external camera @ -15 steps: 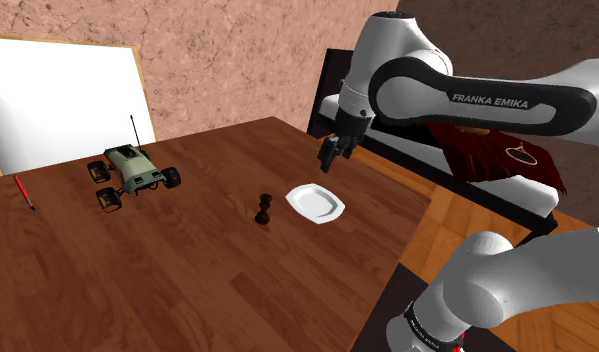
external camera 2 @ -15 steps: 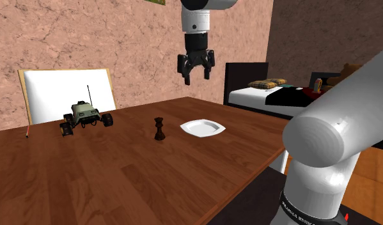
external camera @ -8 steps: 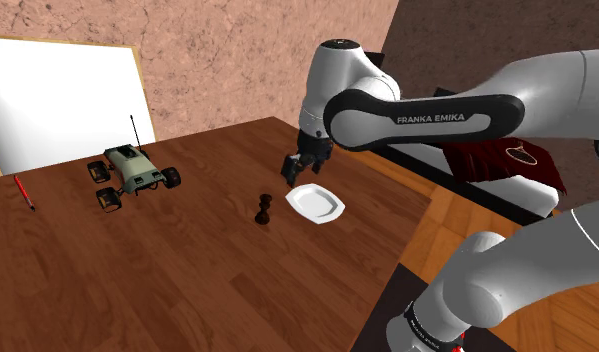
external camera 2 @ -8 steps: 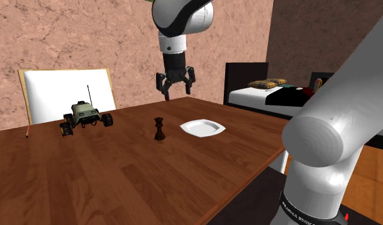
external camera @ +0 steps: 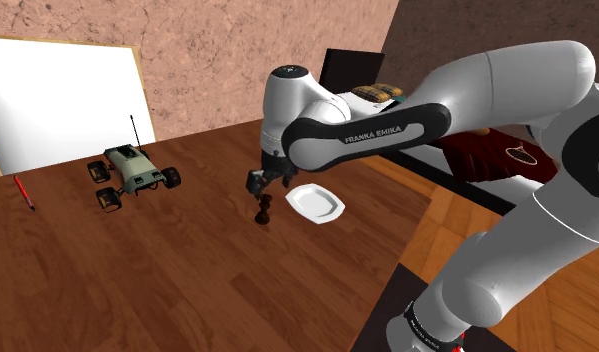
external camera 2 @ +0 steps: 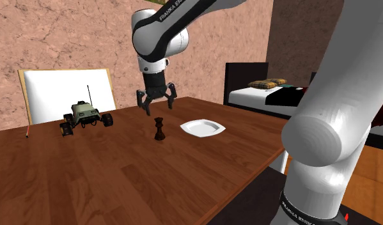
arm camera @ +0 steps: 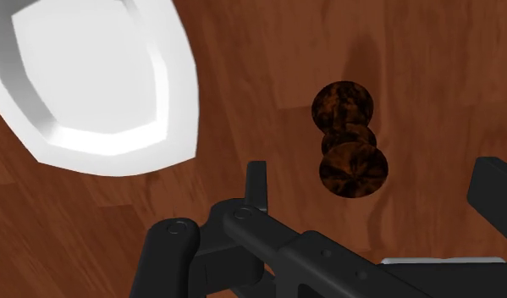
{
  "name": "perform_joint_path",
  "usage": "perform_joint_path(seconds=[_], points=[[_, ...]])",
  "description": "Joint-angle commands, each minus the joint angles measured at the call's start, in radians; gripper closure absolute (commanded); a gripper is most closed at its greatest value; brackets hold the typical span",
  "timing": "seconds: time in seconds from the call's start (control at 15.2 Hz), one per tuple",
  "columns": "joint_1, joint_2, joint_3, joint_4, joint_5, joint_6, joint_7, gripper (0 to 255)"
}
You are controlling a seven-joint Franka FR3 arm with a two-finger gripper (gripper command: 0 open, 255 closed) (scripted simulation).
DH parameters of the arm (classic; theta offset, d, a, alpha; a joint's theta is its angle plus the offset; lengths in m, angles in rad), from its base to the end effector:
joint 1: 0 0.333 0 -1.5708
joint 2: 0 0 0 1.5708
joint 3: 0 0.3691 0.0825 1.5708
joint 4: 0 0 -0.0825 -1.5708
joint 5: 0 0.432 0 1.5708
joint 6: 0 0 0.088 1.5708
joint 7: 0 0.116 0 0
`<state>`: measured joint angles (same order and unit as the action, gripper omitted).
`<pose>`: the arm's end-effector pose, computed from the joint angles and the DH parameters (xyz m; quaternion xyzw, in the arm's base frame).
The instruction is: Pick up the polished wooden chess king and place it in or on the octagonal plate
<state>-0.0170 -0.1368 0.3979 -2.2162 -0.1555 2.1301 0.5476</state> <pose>0.5065 0.1992 0.4553 0.9945 -0.0442 0.0584 0.0747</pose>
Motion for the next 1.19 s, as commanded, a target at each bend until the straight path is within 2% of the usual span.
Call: perform_joint_path(seconds=[0.0,0.4,0.92,0.99,1.12], points=[[-0.002,0.029,0.005,0.006,-0.015,0.019,0.02,0],[-0.01,0.076,0.002,-0.036,-0.048,0.103,0.043,0],[-0.01,0.076,0.002,-0.036,-0.048,0.103,0.043,0],[-0.01,0.076,0.002,-0.036,-0.048,0.103,0.043,255],[-0.01,0.076,0.002,-0.036,-0.048,0.103,0.043,255]])
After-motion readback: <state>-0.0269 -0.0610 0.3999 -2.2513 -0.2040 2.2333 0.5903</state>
